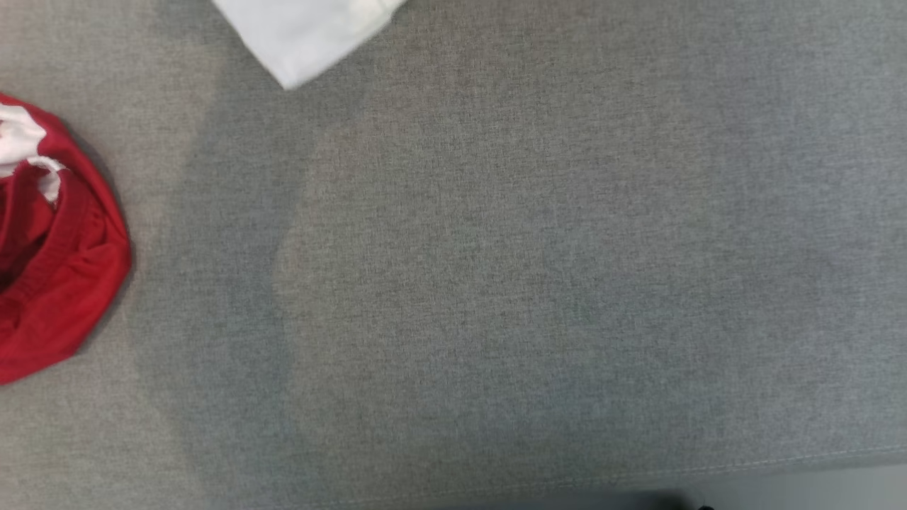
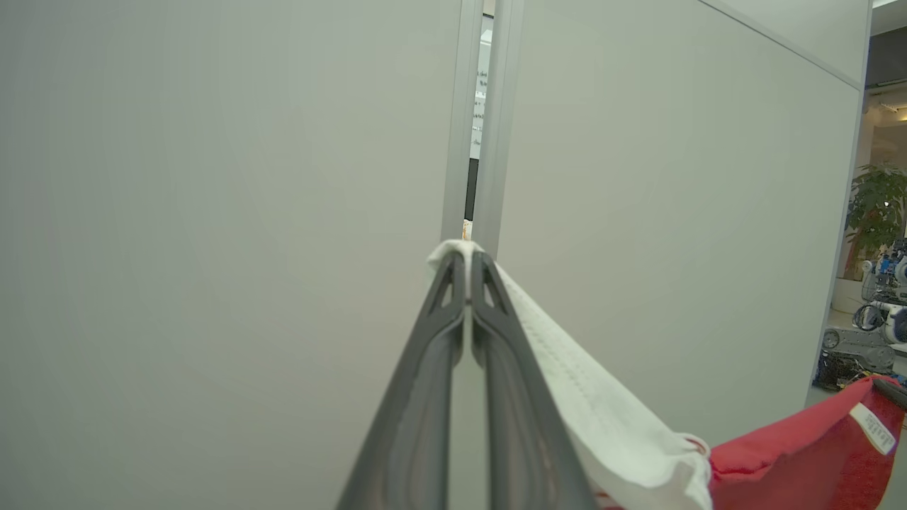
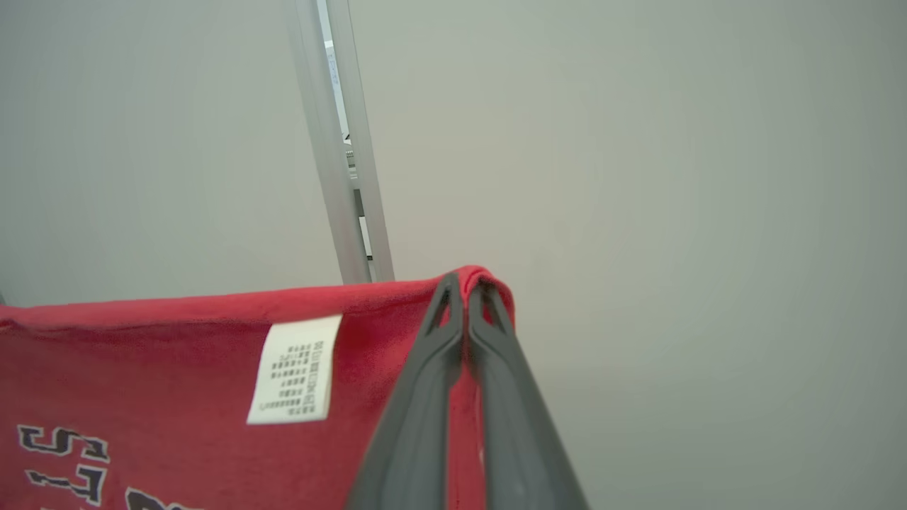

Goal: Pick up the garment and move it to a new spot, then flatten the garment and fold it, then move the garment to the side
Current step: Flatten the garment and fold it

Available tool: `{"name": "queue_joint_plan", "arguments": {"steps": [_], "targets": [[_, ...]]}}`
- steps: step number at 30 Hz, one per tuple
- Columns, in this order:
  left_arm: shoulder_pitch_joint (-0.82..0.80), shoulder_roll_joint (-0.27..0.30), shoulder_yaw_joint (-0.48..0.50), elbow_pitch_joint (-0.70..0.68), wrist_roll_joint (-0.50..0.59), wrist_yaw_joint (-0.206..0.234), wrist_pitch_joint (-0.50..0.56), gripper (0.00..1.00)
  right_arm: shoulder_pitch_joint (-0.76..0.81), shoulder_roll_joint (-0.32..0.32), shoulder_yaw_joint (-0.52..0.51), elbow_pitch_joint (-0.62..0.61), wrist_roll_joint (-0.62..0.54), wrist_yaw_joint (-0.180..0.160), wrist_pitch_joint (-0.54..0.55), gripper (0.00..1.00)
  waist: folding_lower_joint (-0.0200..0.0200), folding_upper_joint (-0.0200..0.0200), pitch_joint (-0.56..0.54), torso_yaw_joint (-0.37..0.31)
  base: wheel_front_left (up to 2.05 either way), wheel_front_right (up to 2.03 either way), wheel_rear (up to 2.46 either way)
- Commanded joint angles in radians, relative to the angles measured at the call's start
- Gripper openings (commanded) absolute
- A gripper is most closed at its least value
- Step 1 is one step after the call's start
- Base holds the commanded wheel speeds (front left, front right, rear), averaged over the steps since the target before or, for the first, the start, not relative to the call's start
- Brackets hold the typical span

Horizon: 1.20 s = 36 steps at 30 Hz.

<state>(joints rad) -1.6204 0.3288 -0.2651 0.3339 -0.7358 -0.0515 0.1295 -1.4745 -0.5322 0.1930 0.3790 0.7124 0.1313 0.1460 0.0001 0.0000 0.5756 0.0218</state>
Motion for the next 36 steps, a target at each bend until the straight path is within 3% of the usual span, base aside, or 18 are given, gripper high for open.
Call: {"name": "queue_joint_plan", "arguments": {"steps": [1, 7, 14, 24, 30, 36], "targets": [[-0.047, -0.015, -0.005, 0.029, 0.025, -0.012, -0.054, 0.0, -0.047, 0.001, 0.01, 0.035, -0.032, -0.001, -0.033, 0.0, -0.0001, 0.0, 0.112, 0.012, 0.0, 0.0, 0.0], [-0.123, -0.056, -0.061, 0.129, 0.072, -0.064, -0.248, 0.0, -0.17, -0.03, 0.111, 0.159, -0.149, -0.001, -0.151, 0.0, -0.0001, 0.0, 0.191, 0.06, 0.0, 0.0, 0.0], [0.058, -0.062, -0.125, 0.16, -0.004, -0.08, -0.345, 0.0, -0.053, -0.05, 0.2, 0.262, -0.106, -0.001, -0.287, 0.0, -0.0001, 0.0, 0.18, 0.101, 0.0, 0.0, 0.0], [0.578, 0.085, -0.208, -0.061, -0.194, -0.079, -0.316, 0.0, 0.348, -0.15, 0.272, 0.199, 0.104, -0.001, -0.394, 0.0, -0.0001, 0.0, -0.048, 0.093, 0.0, 0.0, 0.0], [0.956, 0.174, -0.218, -0.25, -0.288, 0.01, -0.254, 0.0, 0.643, -0.186, 0.289, 0.12, 0.211, -0.001, -0.406, 0.0, -0.0001, 0.0, -0.189, 0.056, 0.0, 0.0, 0.0], [1.241, 0.217, -0.215, -0.37, -0.351, 0.093, -0.26, 0.0, 0.864, -0.177, 0.285, 0.078, 0.265, -0.001, -0.412, 0.0, -0.0001, 0.0, -0.286, 0.03, 0.0, 0.0, 0.0]]}}
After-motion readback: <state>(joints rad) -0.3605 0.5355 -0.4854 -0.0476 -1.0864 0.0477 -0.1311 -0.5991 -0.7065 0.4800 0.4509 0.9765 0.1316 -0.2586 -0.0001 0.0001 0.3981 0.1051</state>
